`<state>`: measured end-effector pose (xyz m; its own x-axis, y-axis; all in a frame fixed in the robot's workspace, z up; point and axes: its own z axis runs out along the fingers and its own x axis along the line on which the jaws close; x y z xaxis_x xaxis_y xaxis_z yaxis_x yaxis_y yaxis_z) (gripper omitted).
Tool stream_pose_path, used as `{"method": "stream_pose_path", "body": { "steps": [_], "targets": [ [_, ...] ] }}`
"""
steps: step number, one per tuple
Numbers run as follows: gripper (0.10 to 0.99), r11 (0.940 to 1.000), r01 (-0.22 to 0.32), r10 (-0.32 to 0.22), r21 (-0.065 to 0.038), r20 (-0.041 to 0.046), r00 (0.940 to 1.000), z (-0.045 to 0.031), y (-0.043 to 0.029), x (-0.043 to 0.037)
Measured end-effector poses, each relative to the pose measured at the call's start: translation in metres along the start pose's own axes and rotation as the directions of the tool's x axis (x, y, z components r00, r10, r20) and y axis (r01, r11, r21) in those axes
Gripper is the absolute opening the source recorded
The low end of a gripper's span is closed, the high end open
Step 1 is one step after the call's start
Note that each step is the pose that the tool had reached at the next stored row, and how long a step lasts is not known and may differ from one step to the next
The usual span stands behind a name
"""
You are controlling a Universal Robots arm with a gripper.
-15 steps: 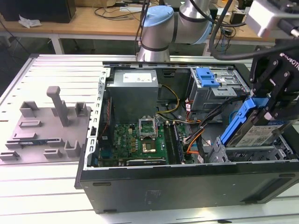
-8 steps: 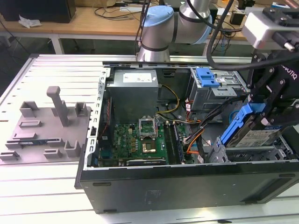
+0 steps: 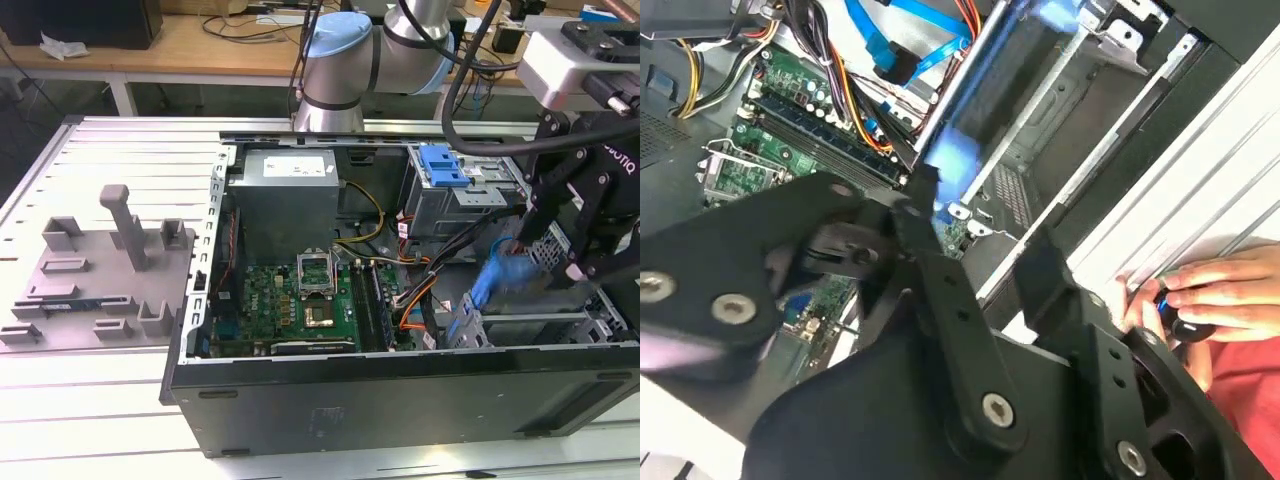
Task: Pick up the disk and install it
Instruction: 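Insert the disk into the insertion slot, then insert the first disk wire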
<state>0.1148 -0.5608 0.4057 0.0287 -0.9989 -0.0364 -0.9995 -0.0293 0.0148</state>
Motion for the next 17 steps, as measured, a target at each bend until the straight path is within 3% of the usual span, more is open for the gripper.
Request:
{"method": "stream_pose_path", "body": {
  "steps": [3,17],
  "targets": [
    [0.694,1.0,0.001,-0.001,0.0,0.0,1.0,0.0,0.0,0.0],
    [0.694,1.0,0.001,-0.001,0.0,-0.0001,1.0,0.0,0.0,-0.0004]
  ]
}}
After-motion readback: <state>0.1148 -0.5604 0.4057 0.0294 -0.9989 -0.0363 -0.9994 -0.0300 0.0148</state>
